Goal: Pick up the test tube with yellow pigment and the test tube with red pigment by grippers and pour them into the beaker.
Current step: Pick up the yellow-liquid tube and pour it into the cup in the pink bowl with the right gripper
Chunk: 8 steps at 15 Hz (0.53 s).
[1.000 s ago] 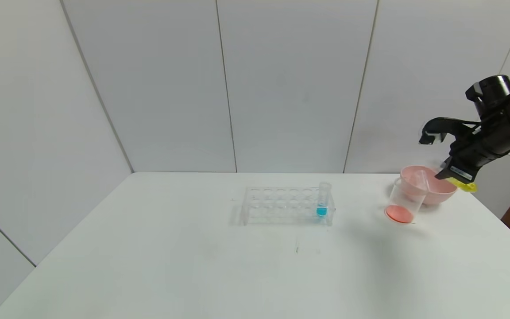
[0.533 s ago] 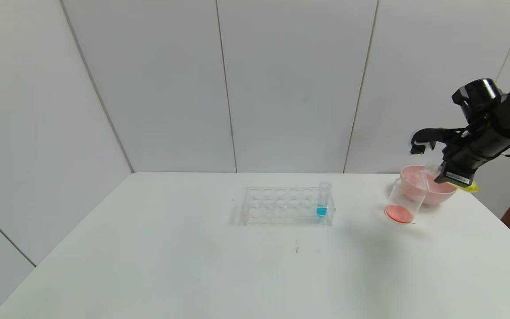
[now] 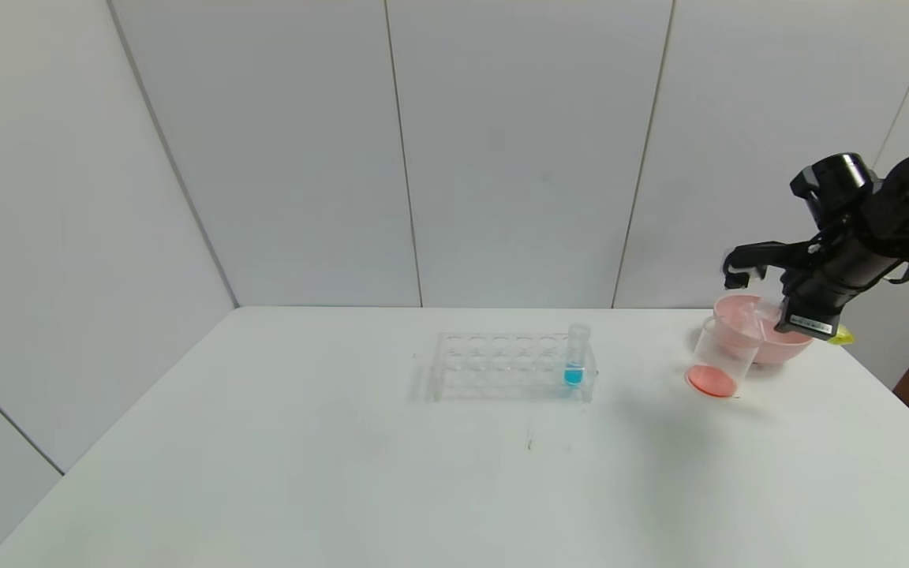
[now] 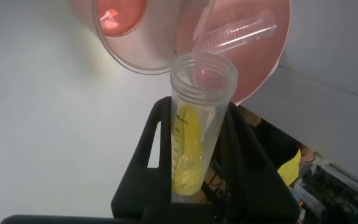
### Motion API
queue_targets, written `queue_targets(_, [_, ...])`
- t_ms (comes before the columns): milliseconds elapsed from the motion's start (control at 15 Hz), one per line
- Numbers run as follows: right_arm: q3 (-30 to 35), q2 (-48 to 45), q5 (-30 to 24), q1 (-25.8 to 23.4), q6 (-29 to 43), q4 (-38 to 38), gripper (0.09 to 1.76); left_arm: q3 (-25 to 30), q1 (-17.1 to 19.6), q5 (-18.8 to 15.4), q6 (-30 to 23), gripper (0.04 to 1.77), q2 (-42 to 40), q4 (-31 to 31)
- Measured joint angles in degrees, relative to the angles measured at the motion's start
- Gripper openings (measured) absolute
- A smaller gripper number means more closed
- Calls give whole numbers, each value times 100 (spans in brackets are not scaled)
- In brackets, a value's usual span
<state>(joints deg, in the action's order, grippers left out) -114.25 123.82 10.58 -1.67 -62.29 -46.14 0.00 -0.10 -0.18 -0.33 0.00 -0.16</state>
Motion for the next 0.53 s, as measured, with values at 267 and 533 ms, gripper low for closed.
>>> queue_targets(267, [-20,84,280,33,-207,82,52,0,0,2,1,176,0,0])
queue_targets(533, [-20,107,488,71,-418,137,52,0,0,0,0,176,0,0])
